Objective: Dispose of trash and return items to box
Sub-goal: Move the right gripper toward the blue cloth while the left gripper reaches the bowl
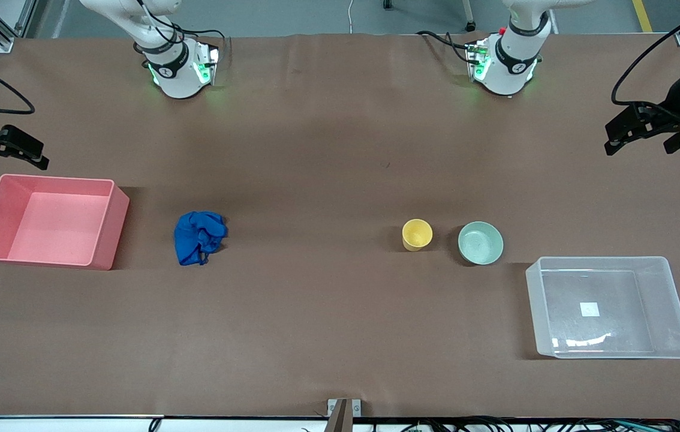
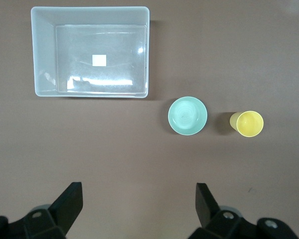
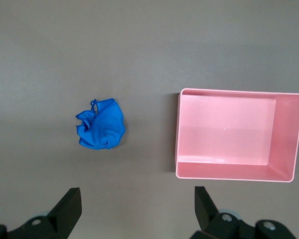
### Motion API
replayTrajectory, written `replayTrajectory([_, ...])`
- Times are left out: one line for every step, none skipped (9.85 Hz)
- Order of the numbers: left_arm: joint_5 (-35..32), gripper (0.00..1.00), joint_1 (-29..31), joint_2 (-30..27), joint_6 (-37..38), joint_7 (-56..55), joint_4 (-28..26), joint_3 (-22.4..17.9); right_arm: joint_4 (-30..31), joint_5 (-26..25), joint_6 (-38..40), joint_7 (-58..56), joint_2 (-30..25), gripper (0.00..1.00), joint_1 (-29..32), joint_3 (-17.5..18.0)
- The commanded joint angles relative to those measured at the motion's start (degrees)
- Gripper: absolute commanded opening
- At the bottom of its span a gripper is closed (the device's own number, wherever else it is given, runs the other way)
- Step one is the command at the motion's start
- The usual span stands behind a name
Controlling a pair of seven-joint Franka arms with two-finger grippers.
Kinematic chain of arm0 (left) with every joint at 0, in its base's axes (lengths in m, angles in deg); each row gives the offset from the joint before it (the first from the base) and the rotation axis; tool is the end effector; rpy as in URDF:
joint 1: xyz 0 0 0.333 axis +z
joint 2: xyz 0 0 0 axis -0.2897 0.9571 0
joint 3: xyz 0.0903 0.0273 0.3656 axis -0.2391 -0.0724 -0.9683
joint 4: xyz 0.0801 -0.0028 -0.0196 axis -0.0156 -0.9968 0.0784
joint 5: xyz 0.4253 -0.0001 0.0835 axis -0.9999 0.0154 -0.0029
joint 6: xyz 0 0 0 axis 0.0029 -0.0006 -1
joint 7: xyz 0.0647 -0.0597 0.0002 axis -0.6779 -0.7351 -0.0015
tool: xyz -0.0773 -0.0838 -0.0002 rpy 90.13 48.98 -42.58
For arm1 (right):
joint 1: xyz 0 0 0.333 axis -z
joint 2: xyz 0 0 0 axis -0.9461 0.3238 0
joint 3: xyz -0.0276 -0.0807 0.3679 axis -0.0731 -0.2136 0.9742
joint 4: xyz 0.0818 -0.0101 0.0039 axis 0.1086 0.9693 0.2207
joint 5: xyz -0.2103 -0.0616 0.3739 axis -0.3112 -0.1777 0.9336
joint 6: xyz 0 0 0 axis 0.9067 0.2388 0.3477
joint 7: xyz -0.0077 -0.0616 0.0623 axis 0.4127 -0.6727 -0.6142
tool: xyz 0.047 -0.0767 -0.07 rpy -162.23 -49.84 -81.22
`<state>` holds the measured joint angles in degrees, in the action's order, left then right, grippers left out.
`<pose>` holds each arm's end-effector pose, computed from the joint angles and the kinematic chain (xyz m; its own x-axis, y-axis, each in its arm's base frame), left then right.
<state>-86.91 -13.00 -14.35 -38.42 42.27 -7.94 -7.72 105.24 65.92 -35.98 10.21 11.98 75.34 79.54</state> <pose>0.5873 -0.0662 0.7260 0.9989 0.0039 0.0461 0.0047 -0.9998 -0.0180 0.5889 -0.0259 0.6799 0.9998 -0.0177 0.0038 -0.0177 -0.9998 0.0021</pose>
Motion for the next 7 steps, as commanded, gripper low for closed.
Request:
replayTrajectory([0.1,1.00,0.2,0.1,0.3,0.4,-1.4,-0.1,0.9,1.0,0.0,-0.6,-0.8,1.00,1.2,0.8])
replayTrajectory([0.1,1.00,0.2,0.2,0.3,0.3,-1.4,-0.1,0.9,1.0,0.0,-0.6,-0.8,1.00,1.2,0.8])
replayTrajectory([0.0,1.00,0.2,0.7,0.2,0.3,-1.4,-0.1,0.9,1.0,0.1,-0.6,-0.8,1.00,1.2,0.8])
replayTrajectory([0.0,1.00,0.1,1.9,0.2,0.3,-1.4,-0.1,1.0,1.0,0.1,-0.6,-0.8,1.00,1.2,0.8])
replayTrajectory([0.1,1.00,0.2,2.9,-0.6,-0.2,-1.4,-0.1,1.3,1.0,-0.2,-0.6,-0.8,1.00,1.2,0.8])
replayTrajectory([0.1,1.00,0.1,4.3,-1.8,-0.4,-1.9,-0.1,1.9,1.0,-0.7,-0.6,-0.7,1.00,1.2,0.8])
replayTrajectory([0.1,1.00,-0.1,5.8,-2.9,-0.7,-2.0,-0.1,2.3,1.0,-1.6,-0.6,-0.5,1.00,1.1,0.8])
